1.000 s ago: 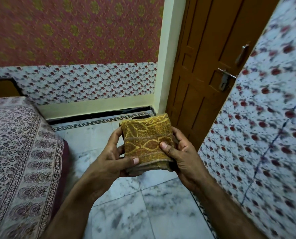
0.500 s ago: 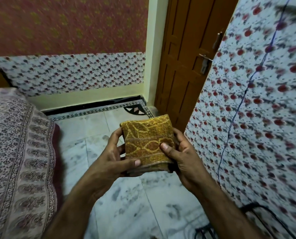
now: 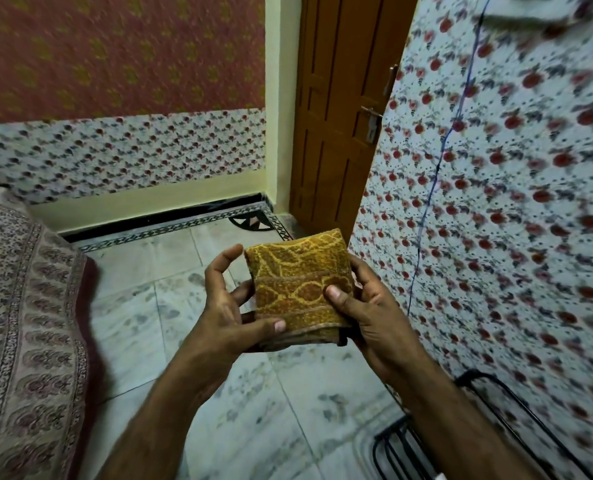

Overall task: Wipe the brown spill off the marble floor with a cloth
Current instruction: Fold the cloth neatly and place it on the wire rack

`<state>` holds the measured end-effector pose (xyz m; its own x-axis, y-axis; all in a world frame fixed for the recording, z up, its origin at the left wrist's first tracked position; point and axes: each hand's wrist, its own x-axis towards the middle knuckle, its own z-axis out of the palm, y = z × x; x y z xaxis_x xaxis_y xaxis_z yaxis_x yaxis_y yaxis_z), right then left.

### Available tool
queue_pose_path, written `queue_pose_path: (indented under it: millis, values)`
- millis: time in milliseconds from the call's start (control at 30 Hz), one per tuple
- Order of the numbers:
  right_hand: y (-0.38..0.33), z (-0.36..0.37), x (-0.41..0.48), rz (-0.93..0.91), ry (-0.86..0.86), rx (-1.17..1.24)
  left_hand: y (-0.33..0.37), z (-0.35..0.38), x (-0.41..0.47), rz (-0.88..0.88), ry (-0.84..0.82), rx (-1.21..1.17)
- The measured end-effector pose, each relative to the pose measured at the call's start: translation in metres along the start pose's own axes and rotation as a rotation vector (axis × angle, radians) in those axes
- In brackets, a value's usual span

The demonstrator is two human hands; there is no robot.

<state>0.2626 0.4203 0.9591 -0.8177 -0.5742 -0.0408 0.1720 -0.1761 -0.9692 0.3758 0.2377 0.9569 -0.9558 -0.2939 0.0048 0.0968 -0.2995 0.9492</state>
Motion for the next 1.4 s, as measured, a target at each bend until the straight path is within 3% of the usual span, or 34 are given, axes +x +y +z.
queue_pose_path:
  millis: [333,633,967,1400]
  values:
    - [-0.006,-0.084,-0.065,-0.029,0.108,-0.074,-0.033,0.08,-0.019,-0.058,-0.206,0.099]
    - [-0.017,-0.166,-0.136,-0.021,0.082,-0.186,-0.074,0.154,-0.032,-0.113,-0.325,0.09]
    - [-0.013,-0.238,-0.203,-0.081,0.332,-0.169,-0.117,0.237,0.004,-0.218,-0.593,0.15]
    - [0.026,-0.322,-0.27,-0.026,0.844,-0.197,-0.219,0.358,0.048,-0.459,-0.909,0.214]
